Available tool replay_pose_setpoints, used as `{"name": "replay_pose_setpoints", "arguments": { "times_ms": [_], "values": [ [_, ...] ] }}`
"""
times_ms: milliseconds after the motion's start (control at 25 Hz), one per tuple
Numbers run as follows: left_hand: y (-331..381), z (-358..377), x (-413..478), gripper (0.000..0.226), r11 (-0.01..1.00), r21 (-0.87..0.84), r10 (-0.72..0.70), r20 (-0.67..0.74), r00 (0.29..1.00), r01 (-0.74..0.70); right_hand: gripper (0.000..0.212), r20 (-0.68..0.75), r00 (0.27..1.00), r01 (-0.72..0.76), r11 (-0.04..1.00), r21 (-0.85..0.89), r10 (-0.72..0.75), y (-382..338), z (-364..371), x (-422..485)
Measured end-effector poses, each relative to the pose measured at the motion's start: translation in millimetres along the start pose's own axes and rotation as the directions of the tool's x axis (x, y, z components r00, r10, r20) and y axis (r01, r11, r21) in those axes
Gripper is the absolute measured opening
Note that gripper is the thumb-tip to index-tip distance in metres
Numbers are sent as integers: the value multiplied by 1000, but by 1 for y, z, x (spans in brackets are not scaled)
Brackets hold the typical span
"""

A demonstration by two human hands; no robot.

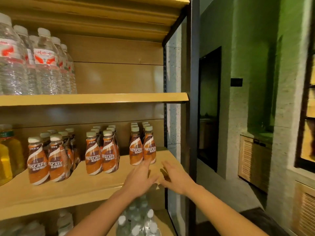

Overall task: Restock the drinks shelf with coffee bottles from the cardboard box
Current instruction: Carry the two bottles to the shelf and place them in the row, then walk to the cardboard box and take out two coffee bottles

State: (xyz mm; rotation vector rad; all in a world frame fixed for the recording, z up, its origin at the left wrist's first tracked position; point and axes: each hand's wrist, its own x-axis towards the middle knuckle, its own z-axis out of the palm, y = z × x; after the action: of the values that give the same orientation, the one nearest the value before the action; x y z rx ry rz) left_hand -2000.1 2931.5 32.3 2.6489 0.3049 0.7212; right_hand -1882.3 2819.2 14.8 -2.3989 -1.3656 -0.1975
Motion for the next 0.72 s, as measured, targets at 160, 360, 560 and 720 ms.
{"name": "replay_pose_setpoints", "arguments": {
  "times_ms": [160,360,560,720],
  "values": [
    [73,20,-7,63,985,-55,172,125,977,-166,58,-122,989,-88,993,-74,79,36,-40,-72],
    [187,89,-12,66,929,-168,366,285,886,-330,66,-130,900,-434,885,-165,417,119,-88,-195],
    [337,147,-18,58,823,-335,561,351,750,-459,64,-216,694,-719,676,-162,686,195,-148,-333],
    [467,212,-27,45,741,-427,665,359,655,-519,67,-278,561,-827,535,-169,780,261,-203,-445]
  ]
}}
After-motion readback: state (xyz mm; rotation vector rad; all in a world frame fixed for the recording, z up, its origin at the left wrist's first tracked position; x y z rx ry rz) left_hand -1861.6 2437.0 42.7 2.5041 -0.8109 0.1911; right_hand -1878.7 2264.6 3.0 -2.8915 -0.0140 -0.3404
